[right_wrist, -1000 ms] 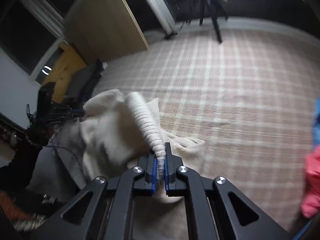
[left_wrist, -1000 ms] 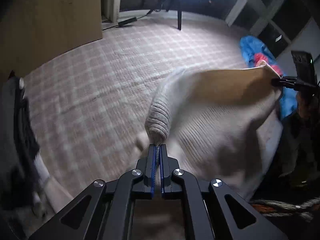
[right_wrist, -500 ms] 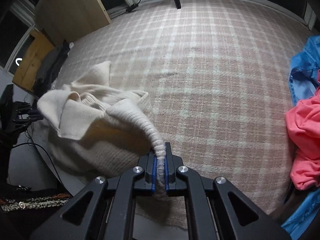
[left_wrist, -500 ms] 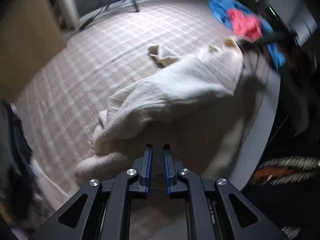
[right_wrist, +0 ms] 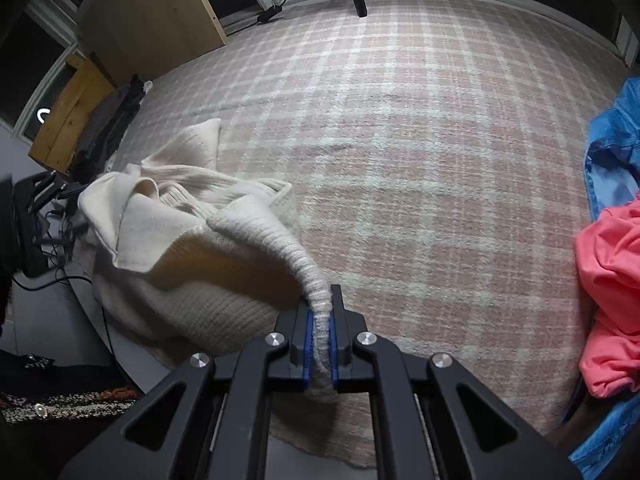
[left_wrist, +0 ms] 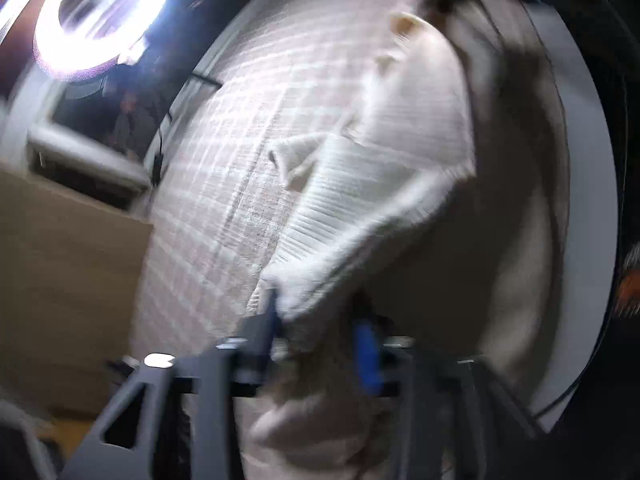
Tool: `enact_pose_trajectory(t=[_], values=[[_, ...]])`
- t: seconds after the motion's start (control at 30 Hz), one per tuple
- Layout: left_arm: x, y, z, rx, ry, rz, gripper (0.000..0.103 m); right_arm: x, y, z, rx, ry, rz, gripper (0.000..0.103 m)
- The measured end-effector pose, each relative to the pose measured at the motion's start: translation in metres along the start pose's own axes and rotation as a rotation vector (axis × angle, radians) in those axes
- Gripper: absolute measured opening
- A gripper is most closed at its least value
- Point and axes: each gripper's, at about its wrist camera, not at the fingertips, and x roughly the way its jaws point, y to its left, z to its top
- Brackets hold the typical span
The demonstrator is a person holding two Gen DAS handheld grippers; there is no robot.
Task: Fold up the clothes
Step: 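Raise the sweater by its hem with both grippers and spread it open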
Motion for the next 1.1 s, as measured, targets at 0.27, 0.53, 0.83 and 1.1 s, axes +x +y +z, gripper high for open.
enact_pose_trajectory(t=[0.27,0.53,0.83,1.1], values=[[-0.059,0.088,-0.013,-0.353,-0.131,0.024,0.008,-0.057,0.021,0.032,-0.028,-0.177,-0.044,0.006],[-0.237,0.183,-0.016,-0.538,-0.424,0.361,0.008,-0.237,0.131,0.121,-0.241,-0.621,-0.172,0.006],[-0.398,0.186,-0.043,-0.550,-0.669,0.664,0.008,-0.388,0.226,0.095,-0.413,-0.922,-0.307,0.006],[-0.427,0.167,-0.061,-0.529,-0.725,0.686,0.008,-0.416,0.255,0.047,-0.463,-1.042,-0.426,0.006]])
